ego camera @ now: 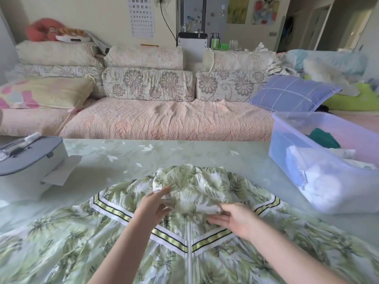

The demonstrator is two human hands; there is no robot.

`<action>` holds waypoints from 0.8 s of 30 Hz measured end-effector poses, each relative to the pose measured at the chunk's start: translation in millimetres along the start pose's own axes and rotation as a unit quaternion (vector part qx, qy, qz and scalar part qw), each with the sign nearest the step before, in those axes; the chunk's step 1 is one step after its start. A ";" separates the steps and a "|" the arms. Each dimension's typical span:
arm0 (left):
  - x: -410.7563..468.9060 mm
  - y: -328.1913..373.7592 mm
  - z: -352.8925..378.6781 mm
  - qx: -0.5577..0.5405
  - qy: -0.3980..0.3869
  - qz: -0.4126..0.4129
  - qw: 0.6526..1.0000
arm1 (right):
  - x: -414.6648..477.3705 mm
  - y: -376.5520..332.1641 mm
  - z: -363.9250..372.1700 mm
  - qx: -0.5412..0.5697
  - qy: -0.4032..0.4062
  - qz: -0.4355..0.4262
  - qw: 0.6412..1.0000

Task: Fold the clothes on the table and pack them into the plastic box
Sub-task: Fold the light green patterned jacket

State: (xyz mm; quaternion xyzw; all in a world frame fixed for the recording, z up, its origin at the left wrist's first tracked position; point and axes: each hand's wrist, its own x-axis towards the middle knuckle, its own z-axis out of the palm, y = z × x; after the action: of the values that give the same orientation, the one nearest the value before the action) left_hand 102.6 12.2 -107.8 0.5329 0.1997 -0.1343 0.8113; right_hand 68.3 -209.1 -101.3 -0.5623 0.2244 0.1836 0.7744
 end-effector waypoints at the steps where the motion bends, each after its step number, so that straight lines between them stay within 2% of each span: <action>1: -2.4 2.0 -1.1 -0.045 -0.005 -0.006 0.999 | -1.8 -1.1 -3.8 0.053 -0.023 0.010 0.998; 3: -7.4 -0.9 -2.2 -0.074 -0.010 -0.003 0.997 | -7.4 1.9 -11.8 0.086 -0.032 0.021 0.996; 4: -9.3 -4.6 -2.2 -0.054 -0.004 0.001 0.999 | -9.8 5.0 -14.5 0.078 -0.026 0.024 0.996; 8: -16.1 -21.4 -6.4 0.151 0.032 0.027 0.988 | -11.1 13.2 -17.8 -0.016 -0.001 0.002 1.000; 9: -16.3 -24.5 -7.2 0.208 0.038 0.036 0.977 | -12.8 12.3 -17.6 -0.061 -0.003 0.000 0.998; 11: -16.3 -29.1 -10.0 0.350 0.087 0.078 0.930 | -18.9 10.8 -16.7 -0.181 -0.009 0.007 0.983; 13: -18.7 -28.4 -13.5 0.446 0.145 0.121 0.875 | -21.3 14.0 -17.7 -0.325 -0.006 0.003 0.946; 14: -22.1 -26.5 -13.7 0.476 0.159 0.135 0.854 | -19.8 16.1 -19.8 -0.417 0.020 -0.021 0.909; 16: -24.0 -25.4 -16.8 0.536 0.172 0.164 0.810 | -16.5 17.4 -26.9 -0.579 0.108 -0.122 0.799; 17: -24.2 -26.4 -18.1 0.571 0.176 0.181 0.781 | -16.0 15.6 -29.0 -0.611 0.145 -0.186 0.756; 18: -22.6 -27.0 -17.6 0.602 0.183 0.207 0.749 | -16.6 11.7 -28.6 -0.615 0.161 -0.235 0.735; 20: -18.7 -24.4 -11.3 0.644 0.179 0.284 0.688 | -15.5 0.5 -19.7 -0.611 0.138 -0.298 0.720; 22: -6.7 -20.6 -1.3 0.666 0.119 0.338 0.654 | -9.9 -10.5 -1.2 -0.648 0.093 -0.317 0.686; 24: 8.9 -25.7 3.1 0.722 0.022 0.309 0.618 | 3.4 -10.0 13.5 -0.699 0.036 -0.294 0.651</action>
State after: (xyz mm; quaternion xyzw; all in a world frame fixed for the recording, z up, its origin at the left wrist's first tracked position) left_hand 100.0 -0.8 -131.7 0.9801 -0.1205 0.0351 0.1537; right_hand 78.4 -199.2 -91.7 -0.9798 -0.1199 0.0287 0.1571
